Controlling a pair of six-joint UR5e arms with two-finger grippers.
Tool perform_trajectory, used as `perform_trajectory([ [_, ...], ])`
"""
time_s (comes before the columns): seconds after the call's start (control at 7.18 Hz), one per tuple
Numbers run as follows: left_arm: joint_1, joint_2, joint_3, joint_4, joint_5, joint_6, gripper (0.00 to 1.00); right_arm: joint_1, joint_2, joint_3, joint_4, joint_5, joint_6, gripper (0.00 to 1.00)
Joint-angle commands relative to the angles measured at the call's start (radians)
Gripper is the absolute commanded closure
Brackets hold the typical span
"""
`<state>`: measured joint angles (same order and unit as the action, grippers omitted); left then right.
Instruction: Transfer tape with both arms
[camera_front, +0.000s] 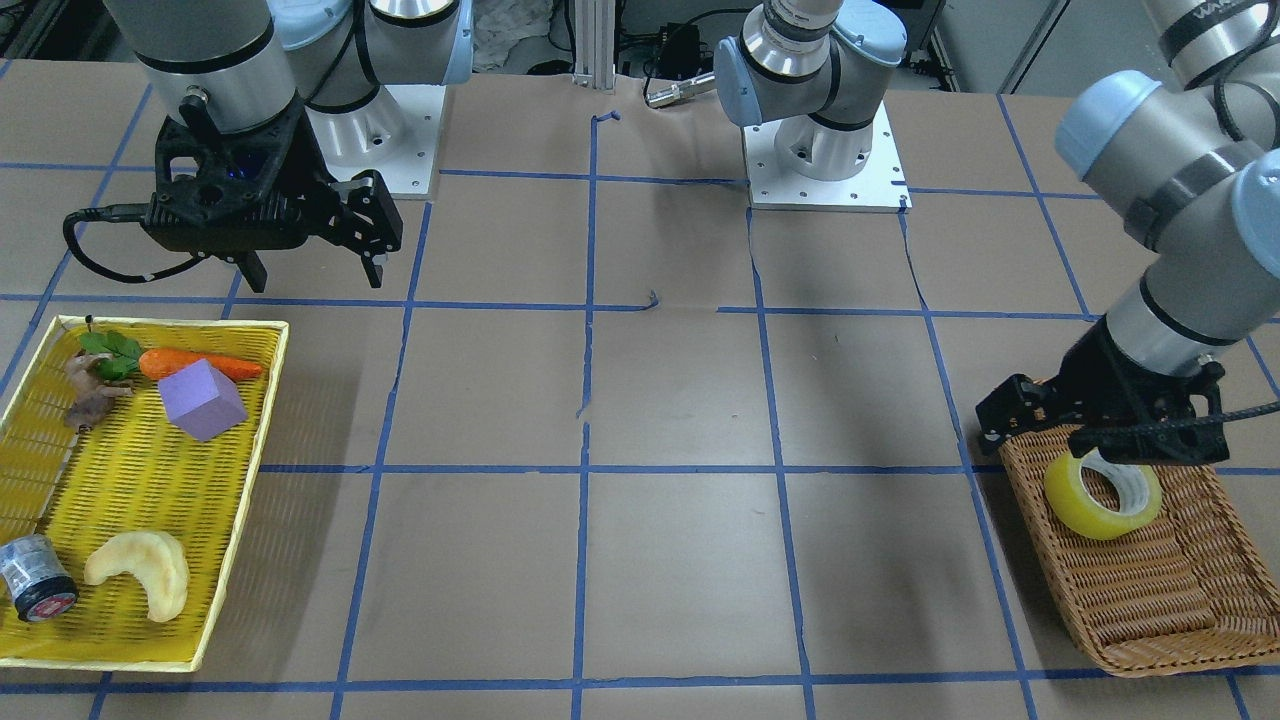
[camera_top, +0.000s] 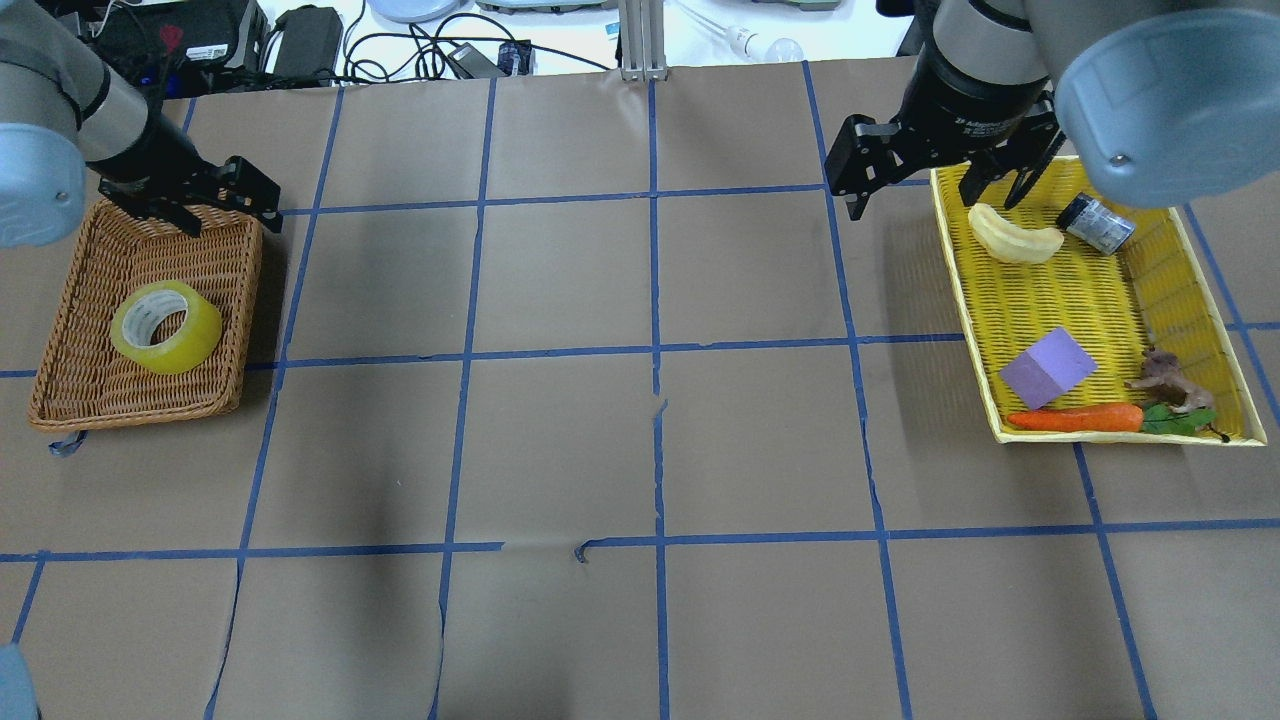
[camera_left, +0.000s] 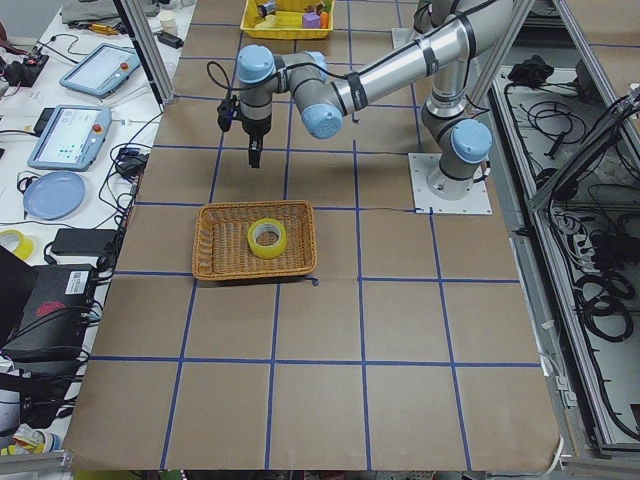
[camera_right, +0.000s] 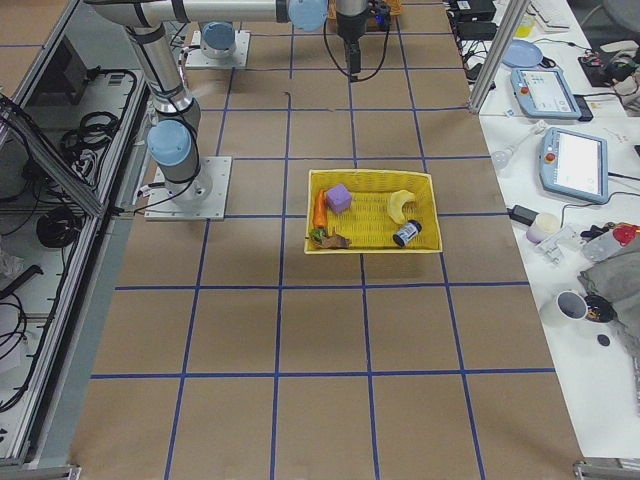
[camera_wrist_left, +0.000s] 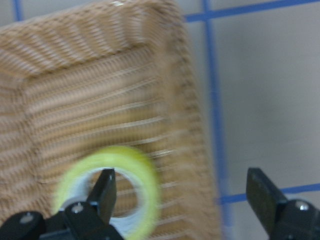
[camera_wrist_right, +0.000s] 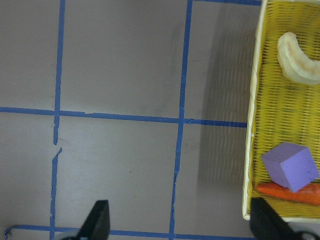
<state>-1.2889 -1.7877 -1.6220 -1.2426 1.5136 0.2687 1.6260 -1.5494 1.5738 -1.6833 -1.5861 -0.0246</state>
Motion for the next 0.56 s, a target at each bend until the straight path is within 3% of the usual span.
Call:
perform_trajectory([
  [0.0, -0.171, 0.063, 0.074, -0.217, 0.028, -0.158, 0.00, -0.002, 0.000, 0.003, 0.000, 0.000, 0.000, 0.00],
  [0.42, -0.266, 0.108, 0.086, -0.317, 0.030, -0.167, 0.00, 0.000, 0.000, 0.003, -0.001, 0.012, -0.002, 0.00],
])
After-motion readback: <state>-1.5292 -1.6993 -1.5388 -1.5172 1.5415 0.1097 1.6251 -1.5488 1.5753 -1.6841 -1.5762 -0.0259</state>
